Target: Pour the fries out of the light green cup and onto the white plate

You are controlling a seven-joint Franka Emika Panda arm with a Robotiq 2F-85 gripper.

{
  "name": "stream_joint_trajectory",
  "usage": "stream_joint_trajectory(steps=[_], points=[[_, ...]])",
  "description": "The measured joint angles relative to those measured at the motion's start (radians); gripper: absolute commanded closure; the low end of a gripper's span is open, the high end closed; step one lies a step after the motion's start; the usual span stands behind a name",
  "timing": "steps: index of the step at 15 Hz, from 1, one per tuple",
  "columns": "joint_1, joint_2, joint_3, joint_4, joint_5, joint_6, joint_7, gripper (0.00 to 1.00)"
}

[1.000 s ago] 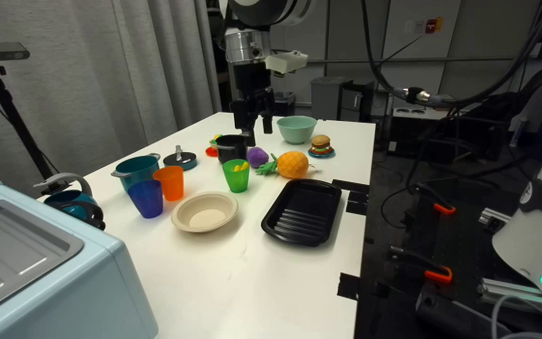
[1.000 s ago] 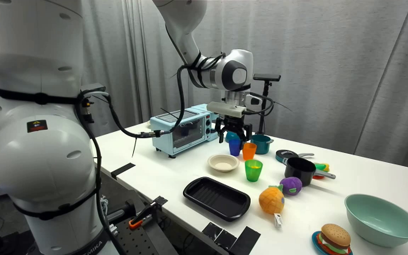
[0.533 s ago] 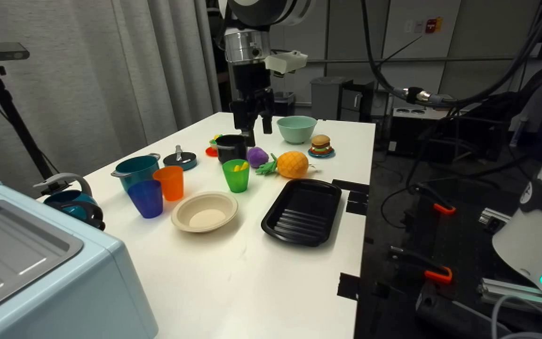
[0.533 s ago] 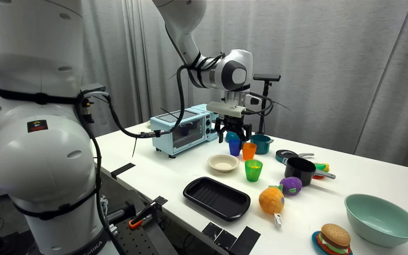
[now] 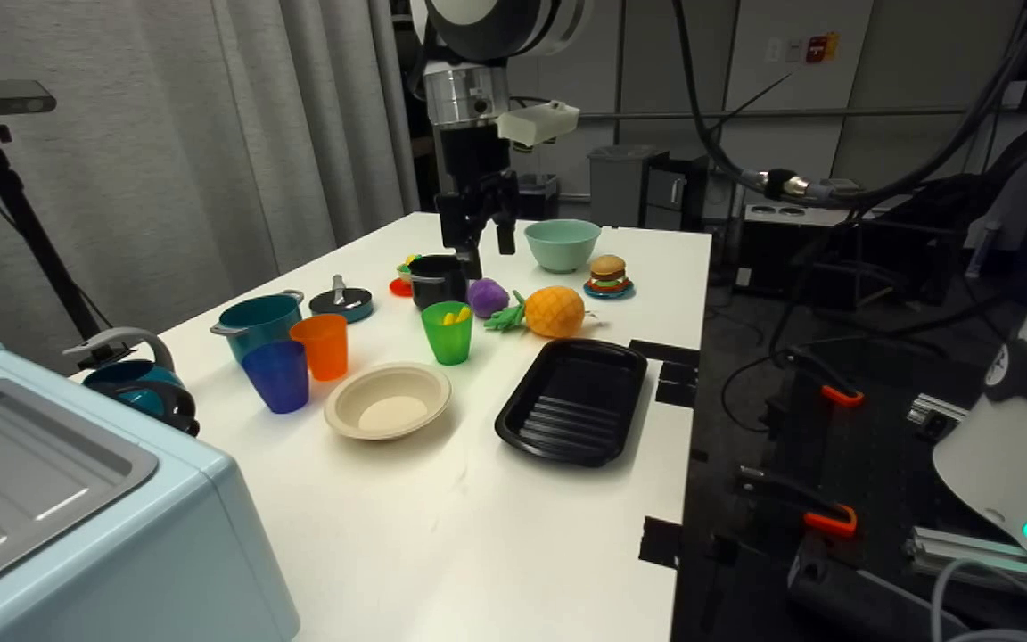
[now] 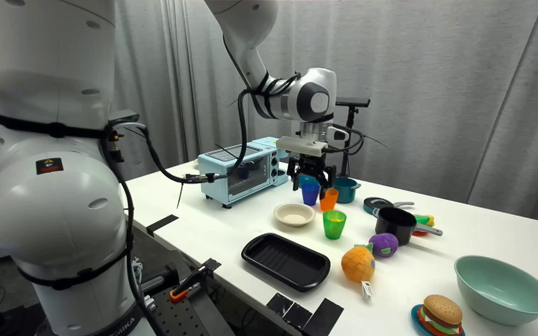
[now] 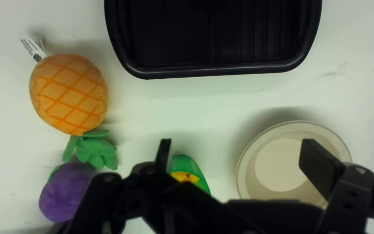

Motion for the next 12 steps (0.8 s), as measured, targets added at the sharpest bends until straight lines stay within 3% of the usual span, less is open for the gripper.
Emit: stream_joint_trajectory(steps=[8, 12], points=[[-0.005, 0.194, -0.056, 0.204, -0.066, 0.033, 0.004, 0.00], [-0.035, 0.306, -0.045, 0.313, -0.045, 0.035, -0.140, 0.00]])
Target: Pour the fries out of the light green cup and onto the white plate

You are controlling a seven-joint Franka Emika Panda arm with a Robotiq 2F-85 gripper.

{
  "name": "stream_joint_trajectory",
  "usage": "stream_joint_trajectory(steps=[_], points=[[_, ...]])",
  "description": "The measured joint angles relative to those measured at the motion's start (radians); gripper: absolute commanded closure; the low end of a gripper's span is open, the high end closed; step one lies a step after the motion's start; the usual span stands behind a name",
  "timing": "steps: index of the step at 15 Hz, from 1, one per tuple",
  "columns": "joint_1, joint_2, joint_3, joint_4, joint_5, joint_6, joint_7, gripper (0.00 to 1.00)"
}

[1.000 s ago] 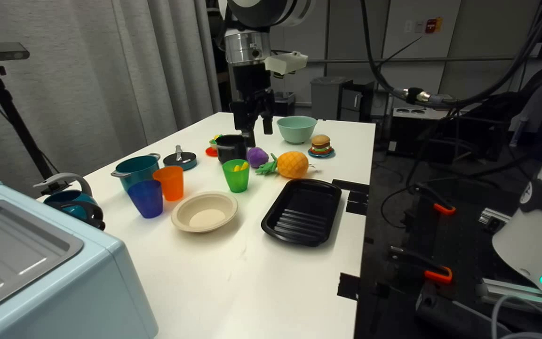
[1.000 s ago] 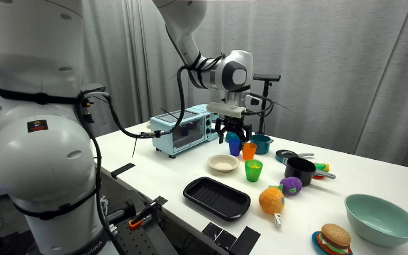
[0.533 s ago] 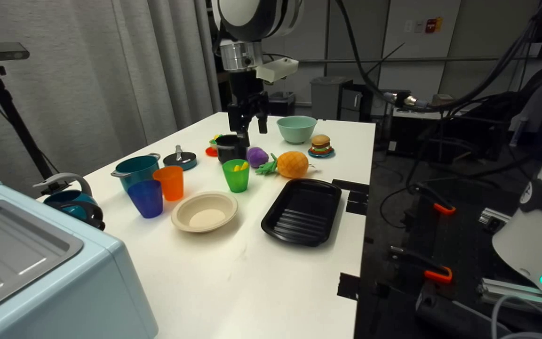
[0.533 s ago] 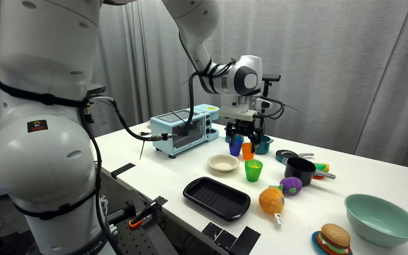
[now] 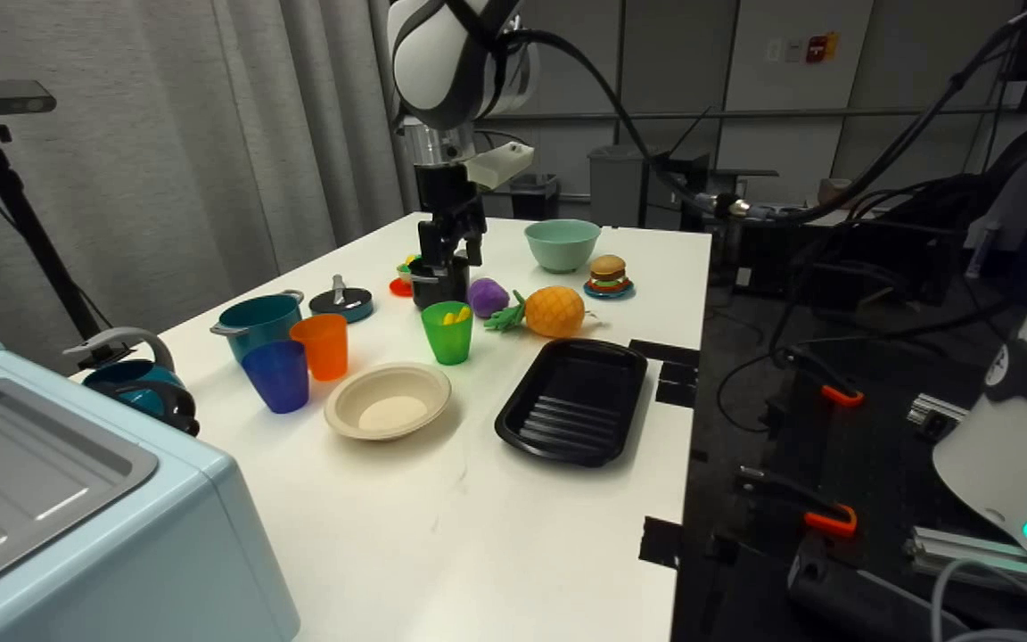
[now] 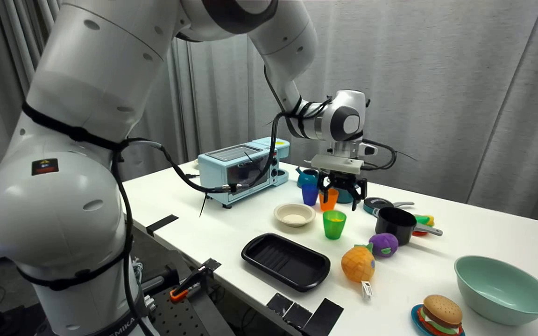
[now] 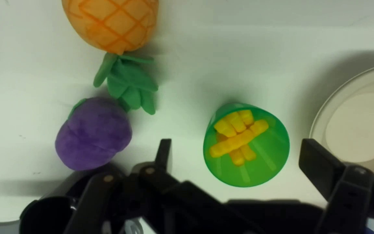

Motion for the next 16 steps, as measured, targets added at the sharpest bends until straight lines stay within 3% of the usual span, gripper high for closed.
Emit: stream_joint_trajectory(steps=[8, 11, 16], points=[[-0.082, 0.033, 0.134, 0.007, 0.095, -0.003, -0.402, 0.00], [-0.090, 0.030, 0.135, 0.009, 0.095, 0.023, -0.445, 0.00], [-0.091, 0.058, 0.115, 0.007, 0.088, 0.224, -0.432, 0.00]])
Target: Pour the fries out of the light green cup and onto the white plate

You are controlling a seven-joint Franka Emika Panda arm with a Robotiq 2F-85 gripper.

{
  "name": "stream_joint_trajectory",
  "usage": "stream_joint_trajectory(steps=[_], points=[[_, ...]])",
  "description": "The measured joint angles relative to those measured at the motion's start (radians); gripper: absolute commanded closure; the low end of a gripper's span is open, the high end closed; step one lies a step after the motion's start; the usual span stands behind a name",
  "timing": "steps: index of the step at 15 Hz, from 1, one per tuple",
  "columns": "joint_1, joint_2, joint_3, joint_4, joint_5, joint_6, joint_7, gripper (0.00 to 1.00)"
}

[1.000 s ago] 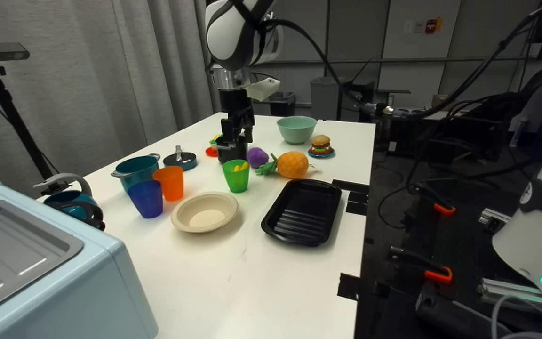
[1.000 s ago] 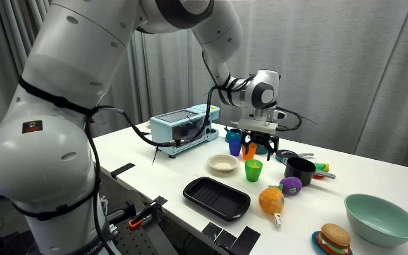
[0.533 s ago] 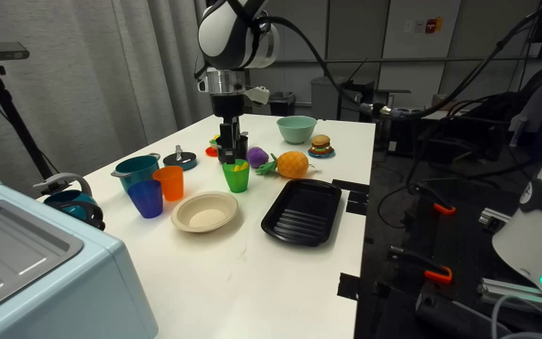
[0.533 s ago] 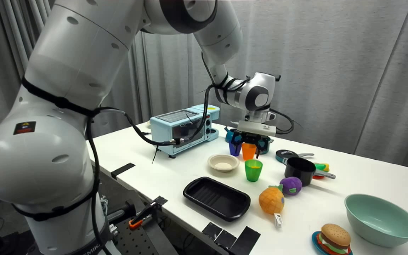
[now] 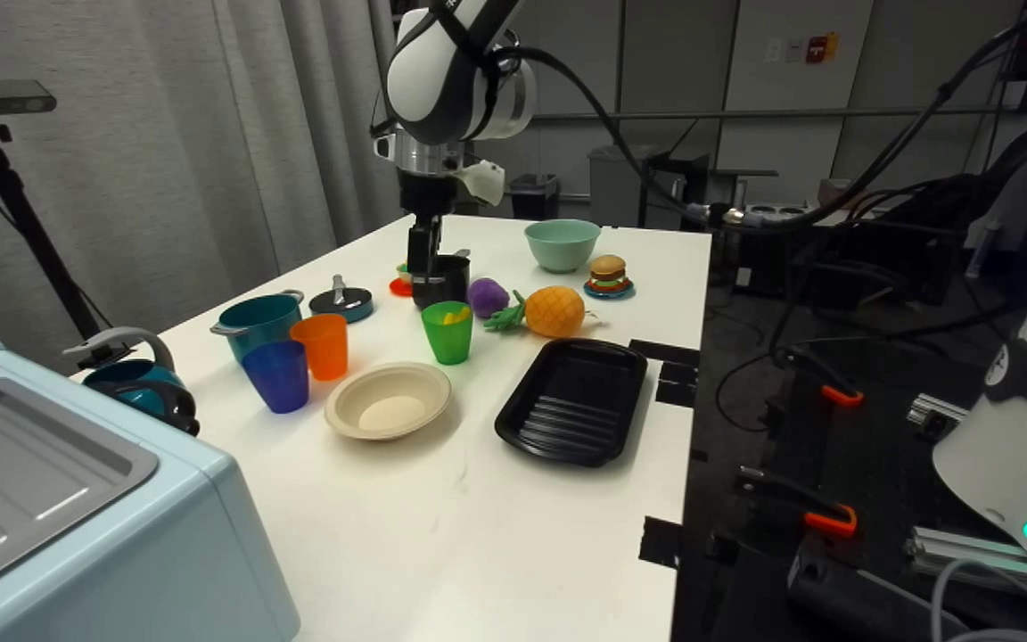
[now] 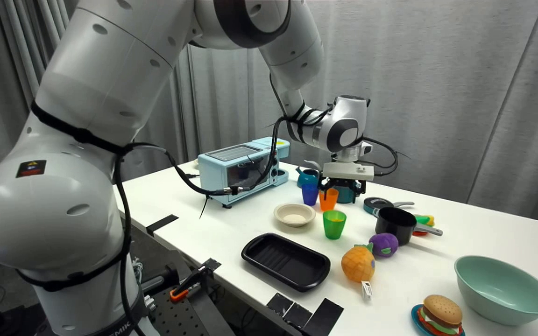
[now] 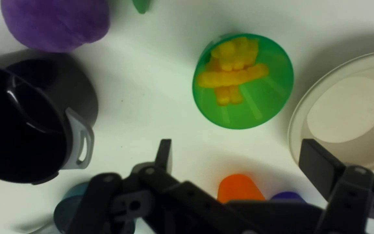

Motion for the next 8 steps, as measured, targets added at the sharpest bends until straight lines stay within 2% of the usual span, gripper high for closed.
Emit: stream_joint_trajectory(steps=[4, 8], points=[[0.004, 0.056, -0.022, 0.004, -0.050, 0.114, 0.041, 0.00], [-0.006, 0.121, -0.049, 0.071, -0.083, 0.122, 0.048, 0.00]])
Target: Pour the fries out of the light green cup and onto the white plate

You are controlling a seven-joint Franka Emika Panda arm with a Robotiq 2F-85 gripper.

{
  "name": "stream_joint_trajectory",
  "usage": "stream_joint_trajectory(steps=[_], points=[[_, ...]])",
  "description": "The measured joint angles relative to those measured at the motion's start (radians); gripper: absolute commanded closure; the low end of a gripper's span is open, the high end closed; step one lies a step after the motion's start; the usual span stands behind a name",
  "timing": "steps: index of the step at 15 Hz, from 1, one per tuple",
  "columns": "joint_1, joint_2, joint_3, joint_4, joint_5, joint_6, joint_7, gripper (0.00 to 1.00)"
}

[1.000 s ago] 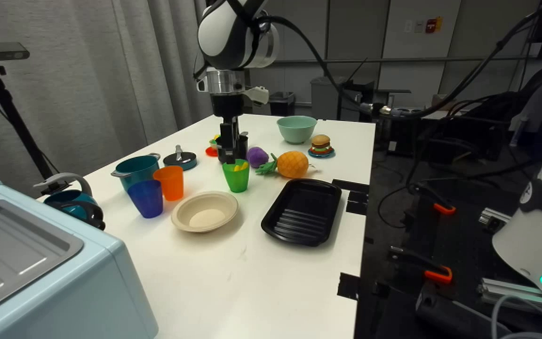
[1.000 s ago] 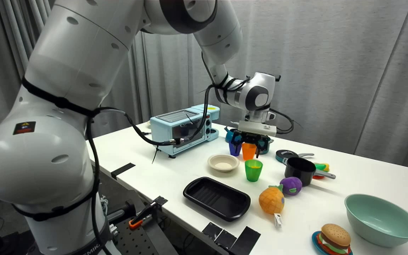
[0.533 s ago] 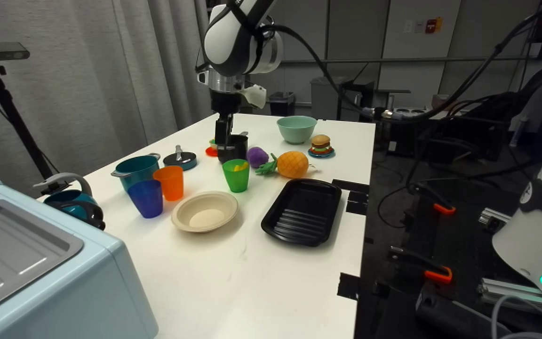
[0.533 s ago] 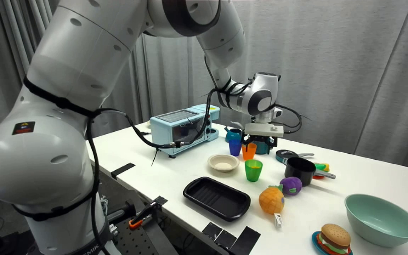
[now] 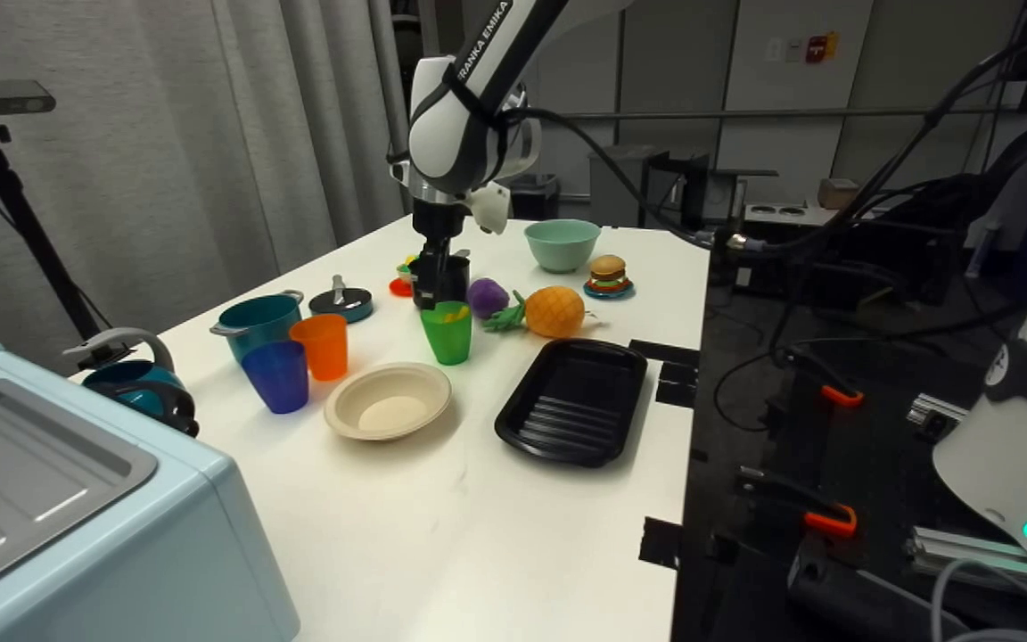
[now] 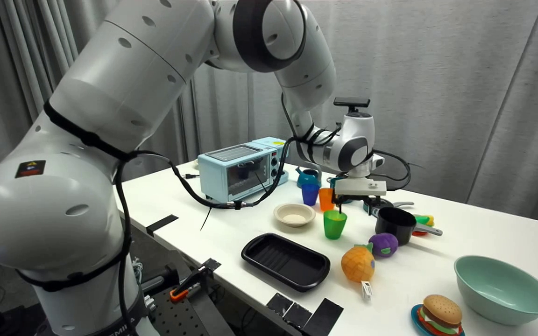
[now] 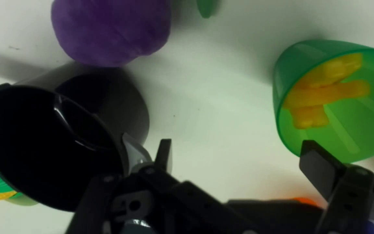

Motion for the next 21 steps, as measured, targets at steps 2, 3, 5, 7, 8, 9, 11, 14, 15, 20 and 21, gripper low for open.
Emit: stream_joint_trajectory(steps=[2, 3, 5, 7, 8, 9, 11, 14, 15, 20, 21], points=[[-0.003, 0.019, -0.007, 0.028, -0.011, 0.000, 0.001, 0.00], [-0.003, 0.025, -0.009, 0.036, -0.014, -0.003, 0.001, 0.00], [-0.003, 0.031, -0.008, 0.046, -0.018, -0.039, 0.001, 0.00], [-0.003, 0.031, -0.004, 0.055, -0.018, -0.108, 0.000, 0.00], [-0.003, 0.031, 0.000, 0.061, -0.018, -0.149, -0.002, 0.00], [-0.003, 0.031, 0.004, 0.066, -0.018, -0.185, -0.003, 0.00], [-0.003, 0.031, 0.011, 0.078, -0.018, -0.237, -0.003, 0.00], [-0.002, 0.029, 0.015, 0.086, -0.018, -0.277, -0.006, 0.34], [-0.001, 0.027, 0.021, 0.081, -0.018, -0.277, -0.006, 0.44], [0.012, 0.024, 0.043, 0.062, -0.018, -0.284, -0.006, 0.82], [0.013, 0.023, 0.044, 0.059, -0.018, -0.286, -0.006, 0.89]])
